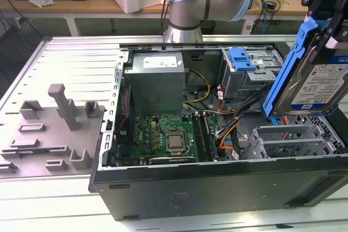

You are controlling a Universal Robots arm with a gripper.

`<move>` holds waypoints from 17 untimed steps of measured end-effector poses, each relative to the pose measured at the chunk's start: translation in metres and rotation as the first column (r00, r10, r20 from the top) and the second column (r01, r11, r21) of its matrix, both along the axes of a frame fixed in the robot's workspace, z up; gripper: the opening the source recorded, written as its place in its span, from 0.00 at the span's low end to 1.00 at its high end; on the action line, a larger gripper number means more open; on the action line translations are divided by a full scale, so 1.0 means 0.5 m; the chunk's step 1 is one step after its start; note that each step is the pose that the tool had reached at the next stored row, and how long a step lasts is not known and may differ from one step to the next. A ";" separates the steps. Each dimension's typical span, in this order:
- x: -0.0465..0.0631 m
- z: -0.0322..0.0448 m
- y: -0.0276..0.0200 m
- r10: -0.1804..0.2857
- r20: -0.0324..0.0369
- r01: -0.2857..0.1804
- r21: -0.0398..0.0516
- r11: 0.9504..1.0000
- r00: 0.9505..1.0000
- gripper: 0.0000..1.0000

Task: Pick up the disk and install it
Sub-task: 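Insert the disk into the insertion slot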

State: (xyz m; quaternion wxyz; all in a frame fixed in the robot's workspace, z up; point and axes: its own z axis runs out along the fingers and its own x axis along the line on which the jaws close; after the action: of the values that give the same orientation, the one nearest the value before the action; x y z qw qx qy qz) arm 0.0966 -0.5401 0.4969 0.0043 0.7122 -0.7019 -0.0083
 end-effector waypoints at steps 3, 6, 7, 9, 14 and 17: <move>0.001 0.000 0.0001 0.000 0.000 0.000 0.000 1.000 1.000 0.37; 0.005 0.000 -0.0005 -0.001 0.000 0.001 0.000 1.000 1.000 0.37; 0.005 0.000 -0.0008 -0.002 0.000 0.002 0.000 1.000 1.000 0.37; 0.005 -0.001 -0.0017 -0.005 0.000 0.005 0.000 1.000 1.000 0.37; 0.005 -0.001 -0.0023 -0.009 0.000 0.009 0.000 1.000 1.000 0.37; 0.005 -0.001 -0.0023 -0.009 0.000 0.009 0.000 1.000 1.000 0.37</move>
State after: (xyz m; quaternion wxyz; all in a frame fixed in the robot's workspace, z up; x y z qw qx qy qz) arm 0.0992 -0.5412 0.4962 0.0044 0.7090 -0.7051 -0.0083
